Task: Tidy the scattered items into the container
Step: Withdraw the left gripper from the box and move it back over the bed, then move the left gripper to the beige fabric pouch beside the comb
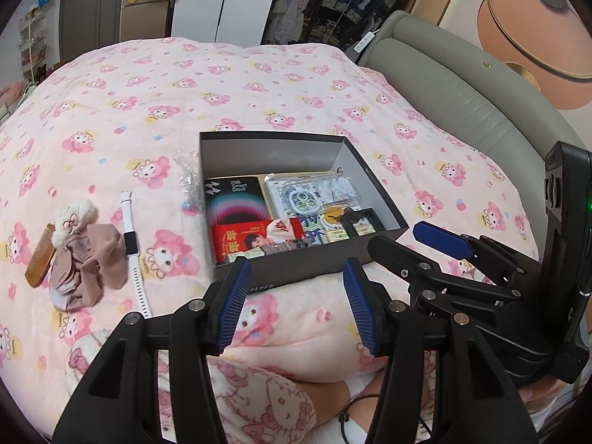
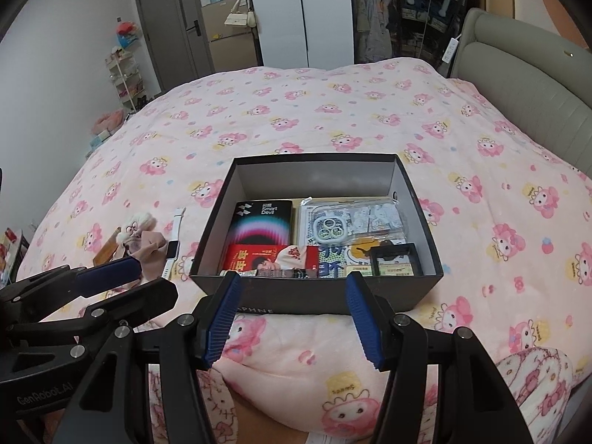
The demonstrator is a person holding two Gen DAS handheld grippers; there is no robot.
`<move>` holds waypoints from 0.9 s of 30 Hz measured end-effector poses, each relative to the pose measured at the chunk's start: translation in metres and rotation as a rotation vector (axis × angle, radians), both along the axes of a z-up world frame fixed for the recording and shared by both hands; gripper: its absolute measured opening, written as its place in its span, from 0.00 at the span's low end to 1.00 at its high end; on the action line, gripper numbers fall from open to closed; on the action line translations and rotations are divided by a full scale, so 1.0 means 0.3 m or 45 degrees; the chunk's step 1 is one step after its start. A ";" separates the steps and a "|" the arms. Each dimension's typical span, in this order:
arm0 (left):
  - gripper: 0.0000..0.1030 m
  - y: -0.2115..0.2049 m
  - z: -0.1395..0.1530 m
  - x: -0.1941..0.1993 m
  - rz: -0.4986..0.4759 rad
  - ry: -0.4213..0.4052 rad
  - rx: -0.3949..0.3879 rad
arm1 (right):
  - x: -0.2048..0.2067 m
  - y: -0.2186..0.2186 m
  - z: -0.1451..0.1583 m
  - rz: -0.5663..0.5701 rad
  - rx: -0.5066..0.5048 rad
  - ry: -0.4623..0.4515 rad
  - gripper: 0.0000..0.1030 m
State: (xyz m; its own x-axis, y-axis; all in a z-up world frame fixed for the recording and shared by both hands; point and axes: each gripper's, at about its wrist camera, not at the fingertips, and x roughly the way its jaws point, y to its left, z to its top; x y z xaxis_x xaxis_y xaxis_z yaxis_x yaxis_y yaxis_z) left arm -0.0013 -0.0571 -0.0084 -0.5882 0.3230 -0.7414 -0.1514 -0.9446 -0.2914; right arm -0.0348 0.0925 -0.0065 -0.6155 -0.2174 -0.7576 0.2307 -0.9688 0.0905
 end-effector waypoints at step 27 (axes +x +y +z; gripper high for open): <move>0.55 -0.476 -0.083 0.179 0.337 -0.065 -0.013 | 0.037 -0.508 -0.057 0.361 0.073 -0.059 0.53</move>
State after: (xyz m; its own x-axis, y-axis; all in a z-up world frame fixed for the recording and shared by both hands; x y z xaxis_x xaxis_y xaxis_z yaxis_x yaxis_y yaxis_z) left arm 0.0525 -0.1999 -0.0332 -0.6128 0.1551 -0.7749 0.1159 -0.9523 -0.2822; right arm -0.0237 -0.0600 -0.0237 -0.5012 -0.3315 -0.7993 0.4897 -0.8703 0.0538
